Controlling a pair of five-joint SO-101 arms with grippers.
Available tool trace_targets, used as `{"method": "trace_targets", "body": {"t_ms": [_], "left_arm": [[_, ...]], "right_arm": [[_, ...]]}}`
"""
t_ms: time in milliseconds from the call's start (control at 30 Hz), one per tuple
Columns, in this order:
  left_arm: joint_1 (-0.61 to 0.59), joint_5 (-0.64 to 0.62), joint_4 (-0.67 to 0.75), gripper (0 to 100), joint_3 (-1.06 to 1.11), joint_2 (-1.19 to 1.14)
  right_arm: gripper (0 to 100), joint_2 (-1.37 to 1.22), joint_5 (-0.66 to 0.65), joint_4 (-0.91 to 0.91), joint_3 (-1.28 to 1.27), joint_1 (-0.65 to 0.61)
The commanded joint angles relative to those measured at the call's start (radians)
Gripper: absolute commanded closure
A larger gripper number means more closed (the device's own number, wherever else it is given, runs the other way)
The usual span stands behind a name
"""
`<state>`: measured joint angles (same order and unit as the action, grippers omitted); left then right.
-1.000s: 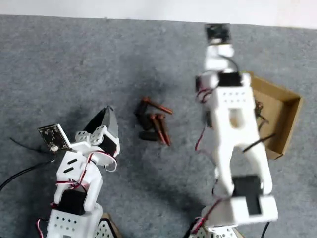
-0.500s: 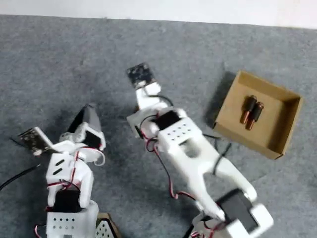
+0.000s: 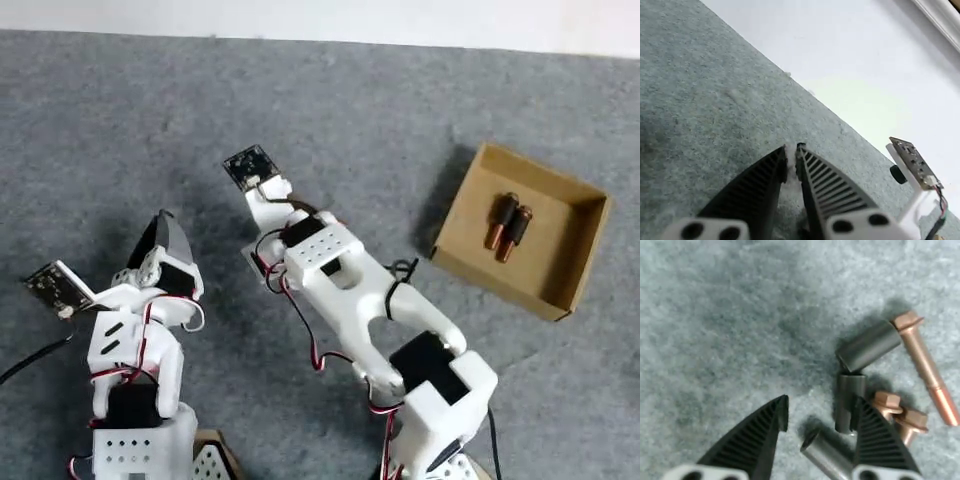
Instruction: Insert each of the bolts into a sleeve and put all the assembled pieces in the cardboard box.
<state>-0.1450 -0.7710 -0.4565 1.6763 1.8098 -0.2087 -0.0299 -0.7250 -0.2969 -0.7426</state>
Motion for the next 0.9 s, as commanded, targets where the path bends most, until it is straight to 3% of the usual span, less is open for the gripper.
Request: {"method": "trace_targets", "body": {"t_ms": [0, 233, 733, 867], "left_arm": [[-0.013, -0.006, 0.008, 95, -0.010, 0.015], [-0.013, -0.006, 0.008, 95, -0.008, 0.015], [-0.013, -0.005, 0.008, 95, -0.008, 0.015], [-0.013, -0.005, 0.008, 95, -0.007, 0.015]], "right_arm": [[82.2, -0.004, -0.012, 0.024, 0.030, 0.012], [82.2, -0.005, -0.012, 0.024, 0.030, 0.068], [82.2, -0.114, -0.012, 0.019, 0.035, 0.067], [82.2, -0.142, -0.012, -0.051, 0.085, 0.067]]}}
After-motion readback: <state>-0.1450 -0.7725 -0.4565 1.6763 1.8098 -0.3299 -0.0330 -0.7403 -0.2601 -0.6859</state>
